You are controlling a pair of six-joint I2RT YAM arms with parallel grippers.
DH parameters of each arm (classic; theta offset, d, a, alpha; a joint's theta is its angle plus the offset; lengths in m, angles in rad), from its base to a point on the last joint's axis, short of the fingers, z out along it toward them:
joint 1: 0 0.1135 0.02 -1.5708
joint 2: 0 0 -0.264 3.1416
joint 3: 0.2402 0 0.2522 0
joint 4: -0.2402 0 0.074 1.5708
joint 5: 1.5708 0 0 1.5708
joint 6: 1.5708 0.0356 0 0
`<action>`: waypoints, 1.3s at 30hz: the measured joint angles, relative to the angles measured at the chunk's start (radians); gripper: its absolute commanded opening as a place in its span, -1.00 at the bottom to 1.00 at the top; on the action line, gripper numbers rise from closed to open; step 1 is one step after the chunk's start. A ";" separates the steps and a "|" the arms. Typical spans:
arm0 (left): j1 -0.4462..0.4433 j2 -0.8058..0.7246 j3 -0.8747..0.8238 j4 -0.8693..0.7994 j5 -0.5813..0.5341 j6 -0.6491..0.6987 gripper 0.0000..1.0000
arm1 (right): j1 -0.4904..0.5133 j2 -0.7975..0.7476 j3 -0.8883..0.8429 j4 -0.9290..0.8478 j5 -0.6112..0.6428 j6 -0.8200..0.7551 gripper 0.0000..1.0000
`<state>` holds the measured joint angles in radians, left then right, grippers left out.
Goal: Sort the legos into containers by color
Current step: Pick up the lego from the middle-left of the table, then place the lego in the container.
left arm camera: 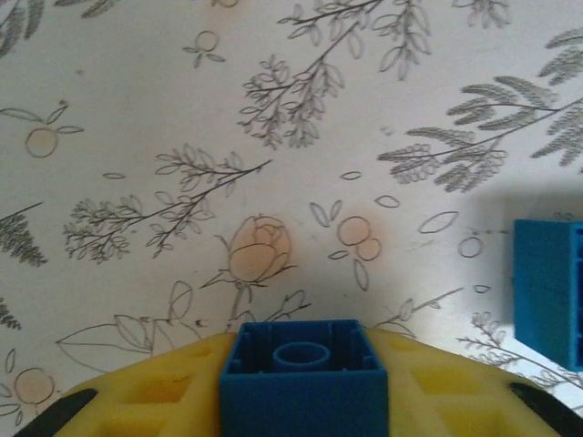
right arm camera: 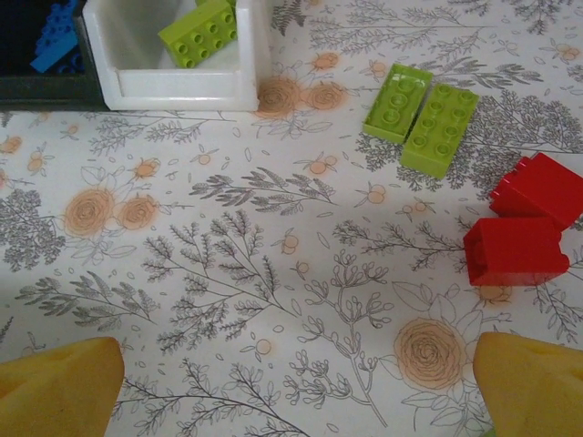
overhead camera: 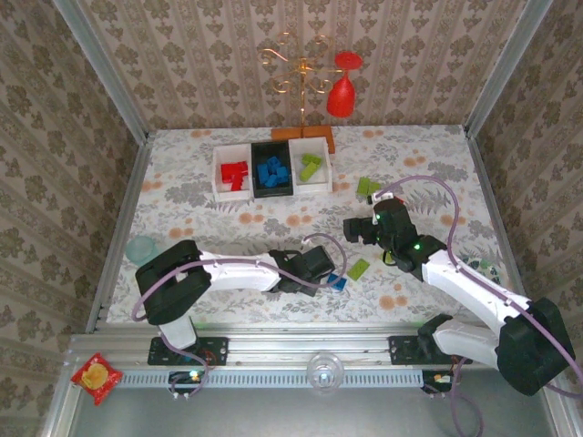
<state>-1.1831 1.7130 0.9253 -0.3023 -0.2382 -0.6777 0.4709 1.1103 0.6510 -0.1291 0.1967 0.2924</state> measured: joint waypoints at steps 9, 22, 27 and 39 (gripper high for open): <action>0.315 -0.257 -0.111 0.097 0.029 0.063 -0.39 | 0.019 -0.041 -0.068 0.118 -0.092 0.011 1.00; 0.647 0.025 0.319 0.219 0.060 0.303 -0.36 | 0.085 0.062 -0.069 0.188 -0.123 0.010 0.99; 0.674 0.232 0.511 0.189 0.051 0.364 -0.32 | 0.085 0.062 -0.069 0.186 -0.098 0.010 1.00; 0.682 0.360 0.712 0.105 -0.027 0.480 0.22 | 0.085 0.076 -0.068 0.148 -0.017 0.026 1.00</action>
<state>-0.5014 2.0727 1.6371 -0.1978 -0.2657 -0.1974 0.5556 1.1858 0.5835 0.0193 0.1799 0.3183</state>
